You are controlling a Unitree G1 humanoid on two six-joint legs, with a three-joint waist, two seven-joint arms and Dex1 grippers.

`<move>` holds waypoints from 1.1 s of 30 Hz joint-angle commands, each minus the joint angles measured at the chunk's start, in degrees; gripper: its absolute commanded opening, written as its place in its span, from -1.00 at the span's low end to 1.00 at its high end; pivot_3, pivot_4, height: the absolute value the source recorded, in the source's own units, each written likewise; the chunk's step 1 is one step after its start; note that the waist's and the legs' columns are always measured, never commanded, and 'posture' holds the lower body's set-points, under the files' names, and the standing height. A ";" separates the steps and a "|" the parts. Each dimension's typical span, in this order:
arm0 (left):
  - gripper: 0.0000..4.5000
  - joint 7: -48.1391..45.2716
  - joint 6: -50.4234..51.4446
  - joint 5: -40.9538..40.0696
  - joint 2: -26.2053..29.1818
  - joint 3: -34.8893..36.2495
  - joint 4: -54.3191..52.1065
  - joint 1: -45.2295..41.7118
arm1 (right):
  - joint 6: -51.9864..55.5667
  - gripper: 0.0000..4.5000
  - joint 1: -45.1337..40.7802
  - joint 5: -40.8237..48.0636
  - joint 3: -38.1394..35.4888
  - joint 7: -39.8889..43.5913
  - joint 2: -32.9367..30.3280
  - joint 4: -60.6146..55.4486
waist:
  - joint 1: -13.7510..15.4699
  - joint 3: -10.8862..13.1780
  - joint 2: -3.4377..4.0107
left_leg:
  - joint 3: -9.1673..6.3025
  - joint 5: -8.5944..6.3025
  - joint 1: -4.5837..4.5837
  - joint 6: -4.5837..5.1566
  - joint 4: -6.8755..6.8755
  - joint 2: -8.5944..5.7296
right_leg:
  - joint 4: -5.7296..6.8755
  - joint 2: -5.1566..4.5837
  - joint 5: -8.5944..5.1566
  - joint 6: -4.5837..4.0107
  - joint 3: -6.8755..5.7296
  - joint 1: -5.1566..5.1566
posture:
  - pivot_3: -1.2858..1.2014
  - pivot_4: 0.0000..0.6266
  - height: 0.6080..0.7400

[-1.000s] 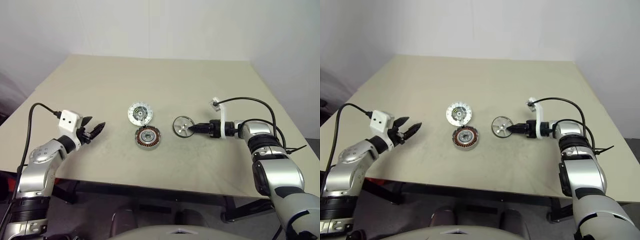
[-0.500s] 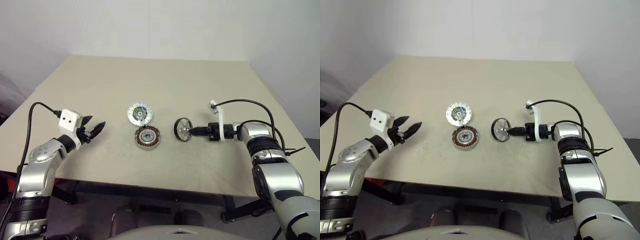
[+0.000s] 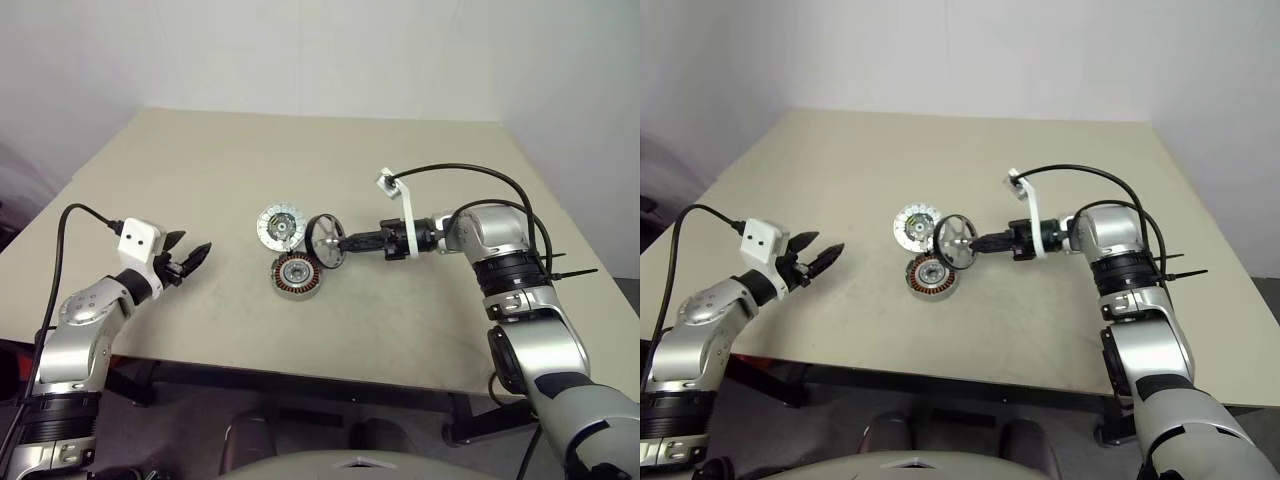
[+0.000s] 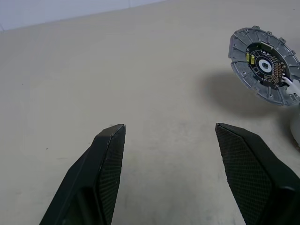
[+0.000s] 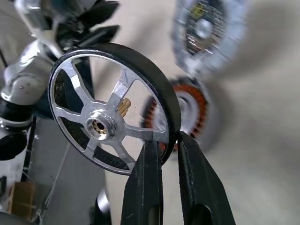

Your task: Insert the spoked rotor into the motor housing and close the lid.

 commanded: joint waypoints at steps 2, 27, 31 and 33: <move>0.44 0.16 -0.52 -0.03 0.08 0.24 -1.88 -0.86 | -0.90 -0.94 -1.66 1.59 2.27 -2.80 1.80 -5.07 | -0.07 0.00 0.00 | 0.00 0.00 0.00 -0.01 0.00 0.00 | -0.01 0.00 0.00 0.00 0.00 0.00 | 0.03 -1.00 1.00; 0.44 1.13 0.01 -0.09 -0.91 -0.01 -3.41 0.03 | -24.68 -0.94 -6.48 -13.17 16.09 -4.54 0.71 4.96 | -0.16 -0.01 -0.02 | -0.05 0.13 0.01 -0.22 -0.03 -0.03 | 0.13 -0.01 0.00 0.01 0.02 -0.01 | 0.03 -1.00 1.00; 0.44 1.12 -0.06 -0.09 -0.84 0.13 -3.27 -0.04 | -23.89 -0.94 -5.54 -12.63 16.24 -3.23 -0.15 1.89 | -0.16 0.00 -0.02 | -0.05 0.12 -0.05 -0.22 -0.04 -0.03 | 0.04 -0.01 0.00 0.01 0.00 -0.03 | 0.03 -1.00 1.00; 0.44 1.10 -0.10 -0.08 -0.76 0.22 -3.20 -0.03 | -23.35 -0.94 -5.01 -12.38 16.26 -2.70 -0.71 0.16 | -0.18 0.00 -0.02 | -0.05 0.12 -0.06 -0.22 -0.04 -0.03 | 0.03 -0.01 0.00 0.01 0.01 -0.03 | 0.03 -1.00 1.00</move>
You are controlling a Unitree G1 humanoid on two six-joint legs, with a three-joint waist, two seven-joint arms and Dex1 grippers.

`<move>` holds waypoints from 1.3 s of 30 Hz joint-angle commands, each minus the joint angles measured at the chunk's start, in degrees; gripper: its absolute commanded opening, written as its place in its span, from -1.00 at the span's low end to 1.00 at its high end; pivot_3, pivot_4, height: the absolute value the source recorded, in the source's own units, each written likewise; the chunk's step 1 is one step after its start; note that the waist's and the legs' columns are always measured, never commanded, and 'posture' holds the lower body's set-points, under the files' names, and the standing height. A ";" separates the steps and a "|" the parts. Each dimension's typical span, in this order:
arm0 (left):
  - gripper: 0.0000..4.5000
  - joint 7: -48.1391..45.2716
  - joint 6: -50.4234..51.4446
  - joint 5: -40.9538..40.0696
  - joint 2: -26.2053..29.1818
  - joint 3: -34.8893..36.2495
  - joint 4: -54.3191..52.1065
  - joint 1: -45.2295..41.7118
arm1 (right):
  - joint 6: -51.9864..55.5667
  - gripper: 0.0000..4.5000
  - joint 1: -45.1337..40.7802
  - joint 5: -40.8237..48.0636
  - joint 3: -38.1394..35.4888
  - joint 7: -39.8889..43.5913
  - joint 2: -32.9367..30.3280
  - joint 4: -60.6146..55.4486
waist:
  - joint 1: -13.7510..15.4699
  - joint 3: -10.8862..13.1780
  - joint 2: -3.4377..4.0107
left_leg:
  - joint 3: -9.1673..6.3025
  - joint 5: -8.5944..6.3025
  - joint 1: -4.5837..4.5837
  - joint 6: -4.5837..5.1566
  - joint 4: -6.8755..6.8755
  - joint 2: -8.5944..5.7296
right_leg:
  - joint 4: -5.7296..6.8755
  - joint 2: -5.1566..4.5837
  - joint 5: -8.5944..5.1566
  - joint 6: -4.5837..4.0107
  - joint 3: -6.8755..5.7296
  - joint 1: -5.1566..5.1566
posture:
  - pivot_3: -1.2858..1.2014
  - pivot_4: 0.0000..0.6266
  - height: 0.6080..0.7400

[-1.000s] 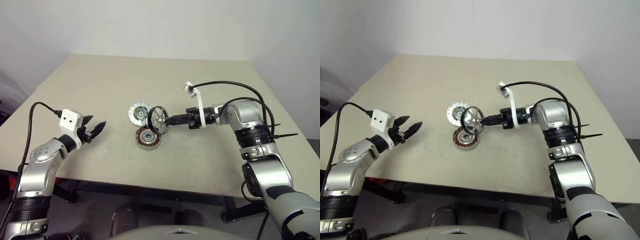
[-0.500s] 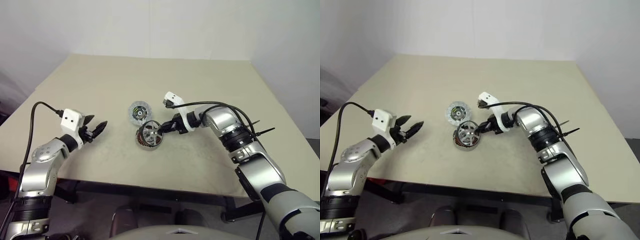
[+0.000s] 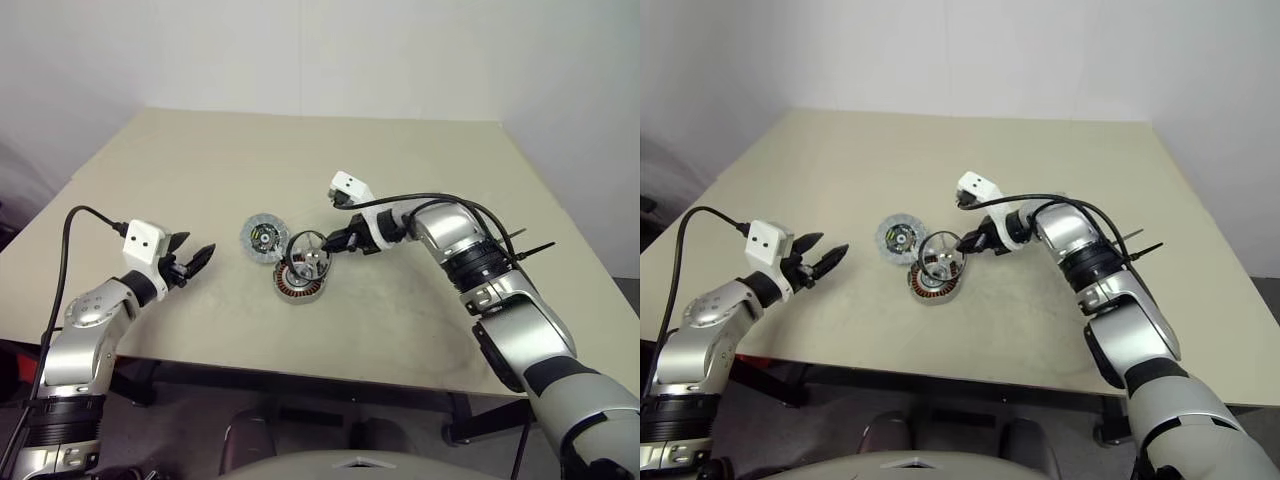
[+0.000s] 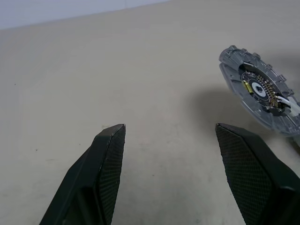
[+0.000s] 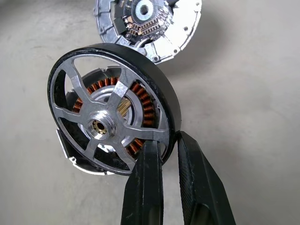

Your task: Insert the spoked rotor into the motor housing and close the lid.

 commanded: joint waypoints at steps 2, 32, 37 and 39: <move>0.44 0.33 -0.56 -0.05 0.24 0.72 -1.62 -0.70 | 0.63 -0.94 -0.05 0.33 -0.41 1.46 -1.50 -5.53 | -0.03 0.00 0.00 | 0.00 0.00 0.01 0.00 0.00 0.00 | 0.00 0.00 0.00 0.00 0.00 0.00 | 0.03 -1.00 1.00; 0.44 0.31 -0.57 -0.25 0.34 0.68 -1.95 -0.32 | -10.10 -0.94 -4.80 -6.00 -2.14 -3.24 -2.40 11.60 | -0.17 -0.01 -0.03 | -0.02 0.03 0.16 -0.04 0.08 0.01 | 0.25 0.01 0.11 -0.14 0.02 0.04 | 0.03 -1.00 1.00; 0.44 0.26 -0.57 -0.22 0.32 0.62 -1.86 -0.37 | -9.50 -0.94 -4.38 -6.07 -2.85 -2.38 -3.10 10.96 | -0.16 -0.01 -0.02 | -0.01 0.02 0.09 -0.03 0.07 0.02 | 0.14 0.02 0.10 -0.14 0.01 0.00 | 0.03 -1.00 1.00; 0.44 0.30 -0.54 -0.21 0.29 0.63 -1.77 -0.37 | -8.26 -0.94 -4.14 -5.41 -3.38 -1.35 -3.46 9.57 | -0.14 -0.01 -0.02 | -0.01 0.01 0.08 -0.02 0.07 0.02 | 0.13 0.02 0.09 -0.14 0.00 -0.03 | 0.03 -1.00 1.00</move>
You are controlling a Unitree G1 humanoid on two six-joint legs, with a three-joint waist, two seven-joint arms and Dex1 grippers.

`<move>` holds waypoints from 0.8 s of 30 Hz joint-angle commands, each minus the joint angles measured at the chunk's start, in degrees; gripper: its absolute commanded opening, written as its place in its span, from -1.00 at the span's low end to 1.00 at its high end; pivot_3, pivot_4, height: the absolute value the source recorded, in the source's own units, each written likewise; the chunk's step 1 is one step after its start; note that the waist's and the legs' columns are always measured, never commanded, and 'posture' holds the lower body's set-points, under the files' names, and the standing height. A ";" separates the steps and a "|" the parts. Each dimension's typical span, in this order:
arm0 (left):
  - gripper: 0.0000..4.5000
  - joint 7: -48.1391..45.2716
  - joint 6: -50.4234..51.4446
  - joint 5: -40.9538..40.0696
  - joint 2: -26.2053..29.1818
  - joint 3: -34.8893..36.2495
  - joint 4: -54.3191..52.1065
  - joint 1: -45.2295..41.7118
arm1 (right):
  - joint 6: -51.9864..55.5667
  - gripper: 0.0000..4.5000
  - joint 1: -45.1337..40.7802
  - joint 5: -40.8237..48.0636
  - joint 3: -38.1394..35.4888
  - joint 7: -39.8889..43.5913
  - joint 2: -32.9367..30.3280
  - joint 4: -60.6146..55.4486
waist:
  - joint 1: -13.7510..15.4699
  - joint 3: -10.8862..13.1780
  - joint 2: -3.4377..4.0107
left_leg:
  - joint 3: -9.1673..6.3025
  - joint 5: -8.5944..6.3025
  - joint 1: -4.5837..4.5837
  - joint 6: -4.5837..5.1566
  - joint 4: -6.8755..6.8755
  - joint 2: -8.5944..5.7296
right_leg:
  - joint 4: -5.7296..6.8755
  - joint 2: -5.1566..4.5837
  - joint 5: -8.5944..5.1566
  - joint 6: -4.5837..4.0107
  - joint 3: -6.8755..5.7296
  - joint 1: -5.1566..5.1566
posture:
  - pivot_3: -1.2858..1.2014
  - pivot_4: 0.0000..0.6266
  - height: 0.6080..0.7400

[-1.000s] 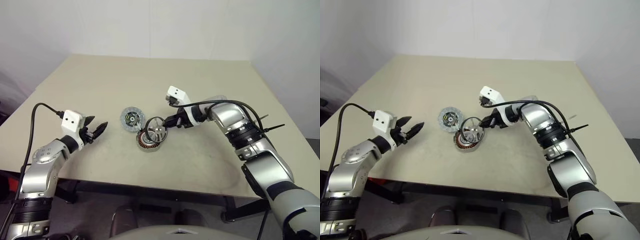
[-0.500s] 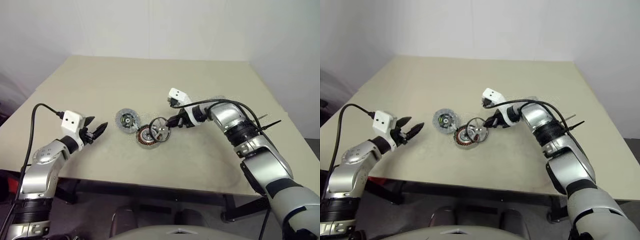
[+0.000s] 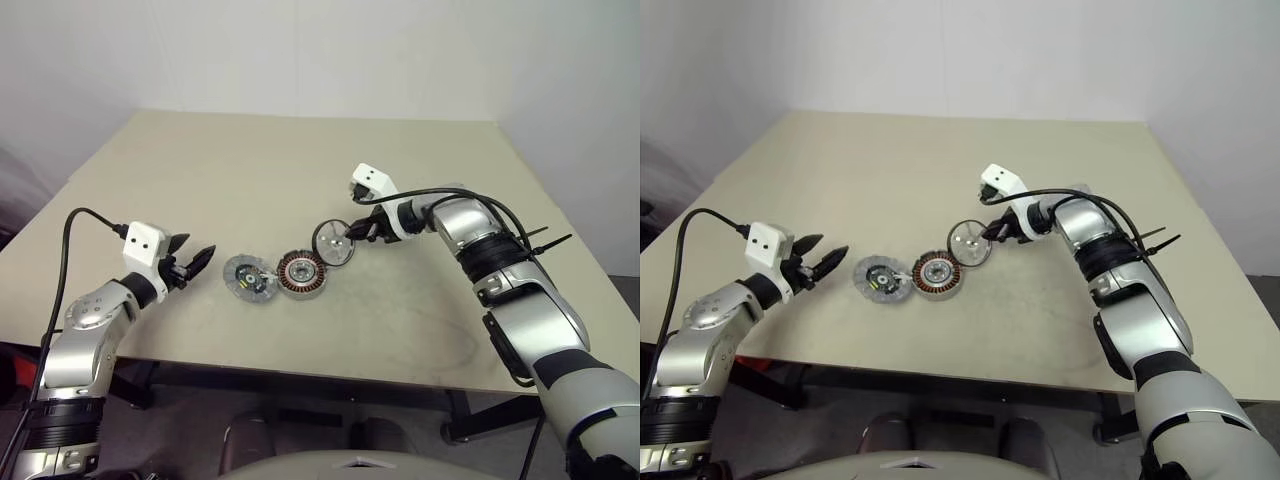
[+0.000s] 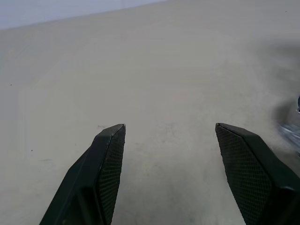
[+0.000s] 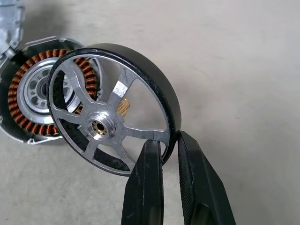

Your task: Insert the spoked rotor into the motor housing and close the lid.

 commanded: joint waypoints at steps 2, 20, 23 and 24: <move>0.44 -0.03 -0.59 -0.19 0.27 0.66 -1.41 -0.81 | 2.37 -0.94 -0.88 0.59 -1.93 1.90 -1.76 -5.00 | 0.07 0.01 0.01 | 0.00 0.00 0.00 0.00 0.00 0.00 | 0.01 0.00 0.00 0.00 0.00 0.00 | 0.03 -1.00 1.00; 0.44 0.03 -0.80 -0.13 -0.08 0.19 -0.92 -1.18 | 12.28 -0.94 5.45 3.70 2.08 5.92 -0.77 -25.50 | 0.11 0.00 0.00 | 0.00 0.00 0.04 -0.01 -0.01 0.01 | 0.04 0.00 -0.01 0.03 0.01 -0.01 | 0.03 -1.00 1.00; 0.44 0.20 -0.72 -0.22 -0.21 0.28 -1.34 -0.81 | 11.50 -0.94 4.32 3.50 2.42 5.95 -0.05 -24.28 | 0.09 0.00 0.00 | 0.00 0.00 0.02 -0.01 -0.01 0.01 | 0.02 0.00 -0.01 0.03 0.01 -0.01 | 0.03 -1.00 1.00; 0.44 0.26 -0.75 -0.22 -0.27 0.29 -1.45 -0.63 | 11.09 -0.94 4.06 3.30 2.61 5.97 0.11 -23.83 | 0.08 0.01 0.00 | 0.00 0.00 0.02 -0.01 -0.01 0.01 | 0.02 0.00 -0.02 0.03 0.01 -0.01 | 0.03 -1.00 1.00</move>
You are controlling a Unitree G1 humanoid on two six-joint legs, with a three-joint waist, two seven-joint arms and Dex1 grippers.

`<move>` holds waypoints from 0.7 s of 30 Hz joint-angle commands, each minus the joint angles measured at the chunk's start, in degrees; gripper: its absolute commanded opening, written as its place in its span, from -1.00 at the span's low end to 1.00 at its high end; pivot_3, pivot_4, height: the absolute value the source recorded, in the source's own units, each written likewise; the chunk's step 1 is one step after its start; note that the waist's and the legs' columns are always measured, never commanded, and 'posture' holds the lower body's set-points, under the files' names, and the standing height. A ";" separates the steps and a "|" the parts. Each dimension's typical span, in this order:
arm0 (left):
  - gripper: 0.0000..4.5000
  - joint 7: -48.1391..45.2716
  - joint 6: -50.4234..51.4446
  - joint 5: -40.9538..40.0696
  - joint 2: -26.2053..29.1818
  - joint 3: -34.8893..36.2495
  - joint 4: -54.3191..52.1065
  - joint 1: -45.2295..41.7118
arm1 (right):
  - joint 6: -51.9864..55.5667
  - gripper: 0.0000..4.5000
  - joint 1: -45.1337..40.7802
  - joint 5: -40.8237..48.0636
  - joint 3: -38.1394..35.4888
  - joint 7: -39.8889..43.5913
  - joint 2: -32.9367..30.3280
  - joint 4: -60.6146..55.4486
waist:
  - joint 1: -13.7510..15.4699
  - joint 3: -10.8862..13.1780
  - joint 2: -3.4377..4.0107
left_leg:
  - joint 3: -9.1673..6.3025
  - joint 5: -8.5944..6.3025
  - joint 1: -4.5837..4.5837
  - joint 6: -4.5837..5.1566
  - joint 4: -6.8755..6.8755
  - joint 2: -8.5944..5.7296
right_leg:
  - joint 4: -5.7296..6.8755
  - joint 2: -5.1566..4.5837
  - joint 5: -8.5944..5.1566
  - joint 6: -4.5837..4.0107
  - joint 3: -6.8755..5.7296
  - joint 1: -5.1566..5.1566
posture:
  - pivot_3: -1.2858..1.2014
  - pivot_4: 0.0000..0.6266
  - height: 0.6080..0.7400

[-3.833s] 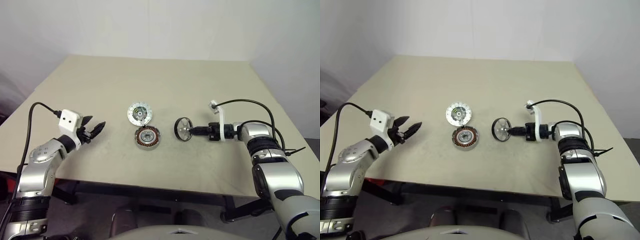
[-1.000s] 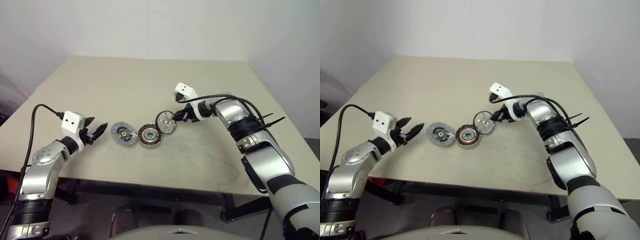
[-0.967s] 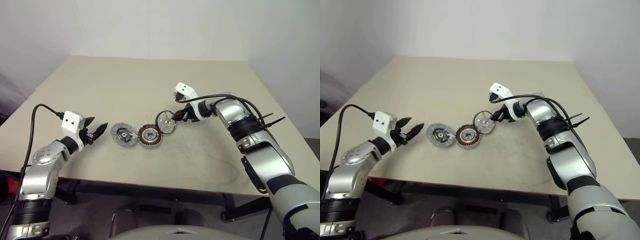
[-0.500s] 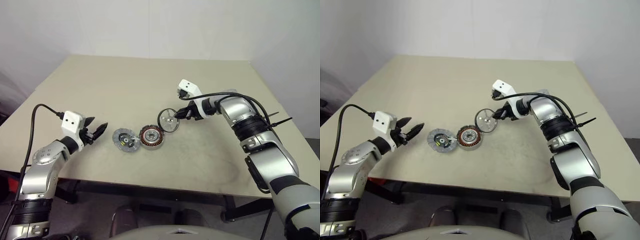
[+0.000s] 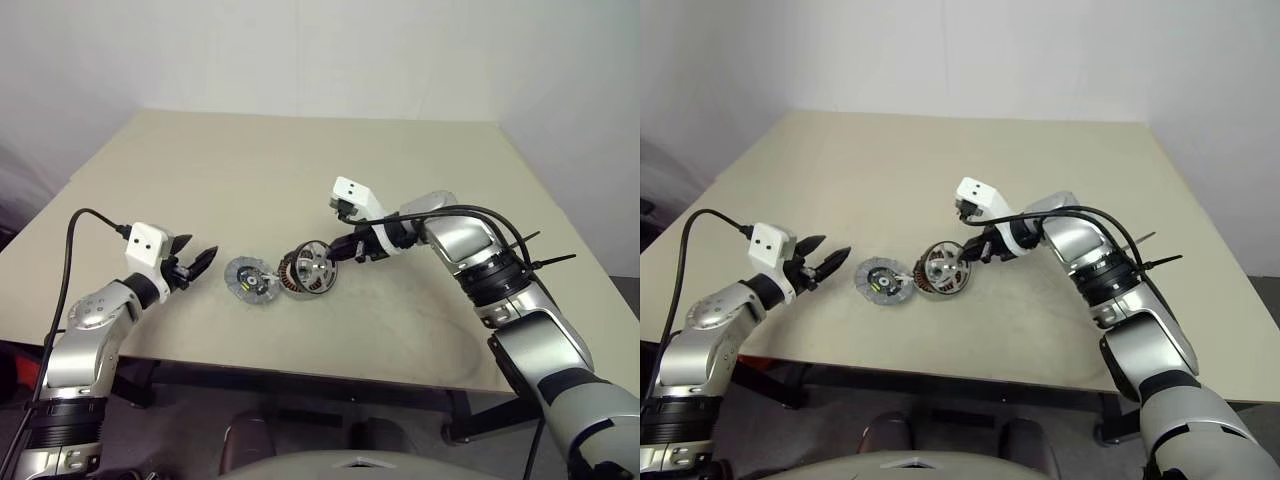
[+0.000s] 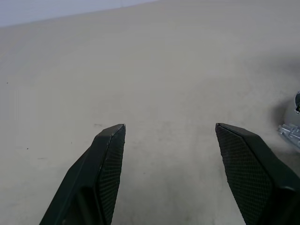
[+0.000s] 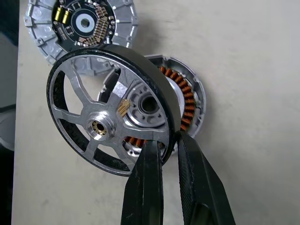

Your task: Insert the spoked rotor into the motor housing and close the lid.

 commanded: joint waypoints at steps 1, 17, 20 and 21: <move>0.44 0.28 -0.78 -0.20 -0.06 0.83 -1.66 -0.42 | -1.72 -0.94 -2.89 0.01 0.36 0.17 0.49 0.58 | -0.01 0.00 0.00 | 0.00 0.00 0.00 0.00 0.00 0.00 | 0.00 0.00 0.00 0.00 0.00 0.00 | 0.03 -1.00 1.00; 0.44 1.32 -0.66 -0.37 -0.61 1.59 -2.97 1.09 | -7.94 -0.94 -7.41 -2.95 0.73 -1.40 4.93 12.99 | -0.02 0.00 0.00 | 0.00 0.00 -0.04 0.00 0.00 0.00 | -0.02 -0.01 0.00 0.00 -0.01 -0.01 | 0.03 -1.00 1.00; 0.44 1.32 -0.70 -0.41 -0.40 1.71 -2.84 1.06 | -7.54 -0.94 -7.07 -2.83 0.48 -0.93 4.53 11.87 | -0.06 0.00 0.00 | 0.00 0.00 -0.02 0.00 -0.01 0.00 | -0.01 0.00 0.00 0.00 -0.01 -0.01 | 0.03 -1.00 1.00; 0.44 1.32 -0.73 -0.38 -0.37 1.70 -2.78 1.05 | -7.39 -0.94 -7.03 -2.72 0.33 -0.83 4.38 11.52 | -0.06 0.00 0.00 | 0.00 0.00 -0.02 0.00 0.00 0.00 | -0.01 0.00 0.00 0.00 -0.01 -0.01 | 0.03 -1.00 1.00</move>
